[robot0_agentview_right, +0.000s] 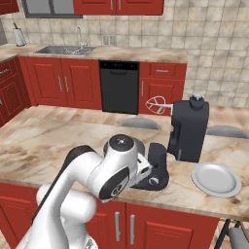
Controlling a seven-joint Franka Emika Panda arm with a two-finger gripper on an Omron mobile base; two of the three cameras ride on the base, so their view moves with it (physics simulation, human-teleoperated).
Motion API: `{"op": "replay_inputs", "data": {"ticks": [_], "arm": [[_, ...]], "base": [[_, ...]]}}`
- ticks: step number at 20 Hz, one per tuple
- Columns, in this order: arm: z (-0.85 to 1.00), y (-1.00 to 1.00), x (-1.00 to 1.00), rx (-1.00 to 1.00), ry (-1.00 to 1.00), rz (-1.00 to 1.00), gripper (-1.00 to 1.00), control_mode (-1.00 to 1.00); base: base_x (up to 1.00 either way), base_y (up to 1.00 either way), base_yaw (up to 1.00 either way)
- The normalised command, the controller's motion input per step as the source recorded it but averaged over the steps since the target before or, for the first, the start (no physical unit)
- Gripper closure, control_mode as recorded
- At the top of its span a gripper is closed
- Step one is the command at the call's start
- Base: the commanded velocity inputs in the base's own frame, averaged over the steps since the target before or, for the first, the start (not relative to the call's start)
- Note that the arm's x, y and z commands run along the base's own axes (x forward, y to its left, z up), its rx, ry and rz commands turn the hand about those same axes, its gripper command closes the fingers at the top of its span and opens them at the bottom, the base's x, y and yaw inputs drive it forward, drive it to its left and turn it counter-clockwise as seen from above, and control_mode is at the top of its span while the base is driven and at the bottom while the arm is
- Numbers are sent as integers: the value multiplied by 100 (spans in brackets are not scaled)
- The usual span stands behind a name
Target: Add butter and sugar cubes to the stand mixer bowl and then turn on the stand mixer to begin making frosting.
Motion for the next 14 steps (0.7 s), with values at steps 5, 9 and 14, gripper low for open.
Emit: {"op": "replay_inputs", "data": {"ticks": [5, 9, 14], "arm": [[0, -85, -15, 0, -8, -3, -100, -100], [0, -82, -2, 0, -6, 0, -100, -100], [0, -66, 17, 1, -9, 0, -100, -100]], "base": [[0, 0, 0], [0, 0, 0], [0, 0, 0]]}}
